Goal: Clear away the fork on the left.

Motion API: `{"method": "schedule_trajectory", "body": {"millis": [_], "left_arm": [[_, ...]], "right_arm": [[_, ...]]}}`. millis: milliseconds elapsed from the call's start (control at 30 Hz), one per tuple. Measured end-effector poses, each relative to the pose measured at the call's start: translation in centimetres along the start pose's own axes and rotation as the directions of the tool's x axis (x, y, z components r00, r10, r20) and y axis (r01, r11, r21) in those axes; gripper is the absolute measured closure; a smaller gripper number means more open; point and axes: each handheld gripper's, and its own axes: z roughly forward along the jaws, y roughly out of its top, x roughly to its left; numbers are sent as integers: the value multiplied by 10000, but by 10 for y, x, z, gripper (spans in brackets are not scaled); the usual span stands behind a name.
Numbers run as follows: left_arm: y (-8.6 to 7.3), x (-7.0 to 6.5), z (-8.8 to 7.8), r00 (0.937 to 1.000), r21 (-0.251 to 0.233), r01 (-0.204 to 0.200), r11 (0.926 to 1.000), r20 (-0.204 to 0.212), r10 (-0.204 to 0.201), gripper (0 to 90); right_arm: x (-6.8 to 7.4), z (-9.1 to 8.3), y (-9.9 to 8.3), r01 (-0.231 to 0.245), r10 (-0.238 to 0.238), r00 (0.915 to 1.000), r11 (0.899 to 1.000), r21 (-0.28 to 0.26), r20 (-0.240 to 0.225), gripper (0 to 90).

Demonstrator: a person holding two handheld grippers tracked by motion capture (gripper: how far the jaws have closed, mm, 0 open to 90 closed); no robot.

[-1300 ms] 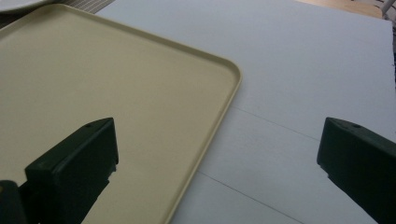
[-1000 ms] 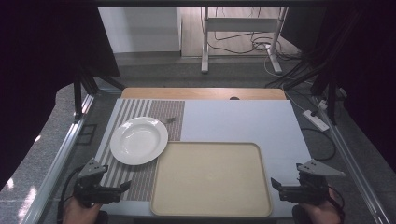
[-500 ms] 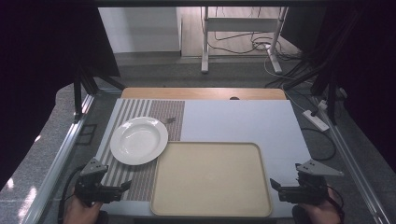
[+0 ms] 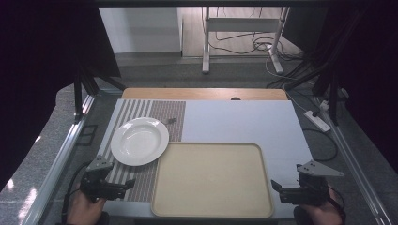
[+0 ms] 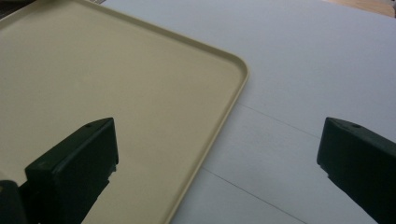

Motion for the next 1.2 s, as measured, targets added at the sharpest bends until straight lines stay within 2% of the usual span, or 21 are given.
{"method": "schedule_trajectory", "body": {"millis": [167, 267, 567, 667, 833, 967, 1200], "left_arm": [[3, 2, 3, 10000, -32, -96, 9999, 4, 96, 0], [7, 5, 6, 9999, -27, -19, 10000, 164, 19, 0], [12, 8, 16, 9990, -38, -211, 9998, 394, 213, 0], [15, 12, 21, 9978, -100, -132, 9999, 643, 138, 0], [21, 14, 26, 9972, -150, -127, 9998, 730, 137, 0], [26, 16, 35, 9947, -20, -37, 10000, 1032, 39, 0], [38, 20, 46, 9943, 185, -139, 9997, 1060, 119, 0]], "right_arm": [[0, 0, 0, 46, -46, 10000, 10000, 25, -2, 0], [1, 0, 0, 75, -75, 10000, 10000, 43, -8, 0], [1, 1, 0, 102, -102, 9999, 9999, 50, -17, 0], [1, 1, 0, 108, -108, 9999, 9999, 64, -15, 0], [1, 1, 0, 100, -100, 9999, 9999, 73, -17, 0], [1, 1, 0, 92, -92, 10000, 9999, 60, -23, 0], [1, 1, 0, 92, -92, 10000, 9999, 80, -29, 0]]}}
